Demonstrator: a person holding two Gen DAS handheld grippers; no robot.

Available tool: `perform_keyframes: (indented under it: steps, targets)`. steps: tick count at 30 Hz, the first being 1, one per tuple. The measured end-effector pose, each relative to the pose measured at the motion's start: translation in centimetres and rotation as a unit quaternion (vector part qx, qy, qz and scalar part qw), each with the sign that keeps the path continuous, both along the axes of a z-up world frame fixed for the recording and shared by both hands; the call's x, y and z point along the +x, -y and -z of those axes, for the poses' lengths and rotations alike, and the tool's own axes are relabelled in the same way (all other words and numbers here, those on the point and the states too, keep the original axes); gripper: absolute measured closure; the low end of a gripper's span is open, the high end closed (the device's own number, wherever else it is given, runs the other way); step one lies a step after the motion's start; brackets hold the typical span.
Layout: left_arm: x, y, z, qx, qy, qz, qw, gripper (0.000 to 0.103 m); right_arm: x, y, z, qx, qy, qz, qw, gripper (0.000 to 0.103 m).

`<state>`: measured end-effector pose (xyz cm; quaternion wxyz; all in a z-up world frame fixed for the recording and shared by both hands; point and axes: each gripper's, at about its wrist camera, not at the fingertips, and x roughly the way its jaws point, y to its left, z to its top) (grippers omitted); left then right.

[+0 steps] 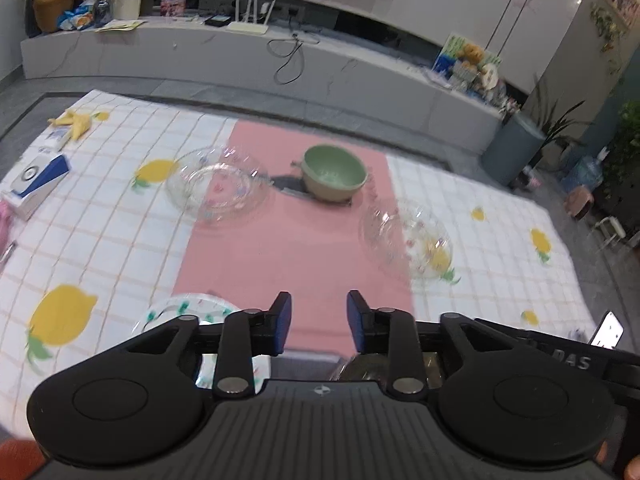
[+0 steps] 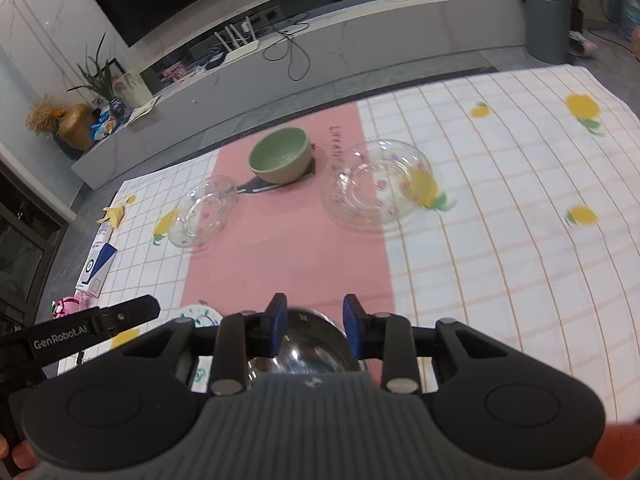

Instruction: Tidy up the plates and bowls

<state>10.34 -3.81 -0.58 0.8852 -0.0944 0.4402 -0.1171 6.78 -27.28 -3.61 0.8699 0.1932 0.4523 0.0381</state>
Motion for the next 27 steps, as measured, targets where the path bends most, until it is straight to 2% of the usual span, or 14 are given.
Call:
perform_keyframes:
  steps: [9, 18, 23, 27]
  targets:
    - [6.2, 0.2, 0.2, 0.002, 0.01, -0.002, 1.0, 0.064, 7.4, -0.9, -0.3, -0.028, 0.007, -0.023, 0.999, 0.069]
    - [14.2, 2.2, 2.4, 0.042, 0.002, 0.018, 0.999, 0.064, 16.6, -1.9, 2.1, -0.044, -0.011, -0.046, 0.998, 0.069]
    - [18.3, 2.4, 4.4, 0.006, -0.009, 0.025, 0.9996, 0.064, 21.3, -2.0, 4.4, -0.039, -0.028, -0.044, 0.998, 0.069]
    - [21.0, 2.5, 6.4, -0.009, -0.024, 0.021, 0.9994, 0.064, 24.4, -1.7, 6.1, -0.023, -0.041, -0.032, 0.998, 0.069]
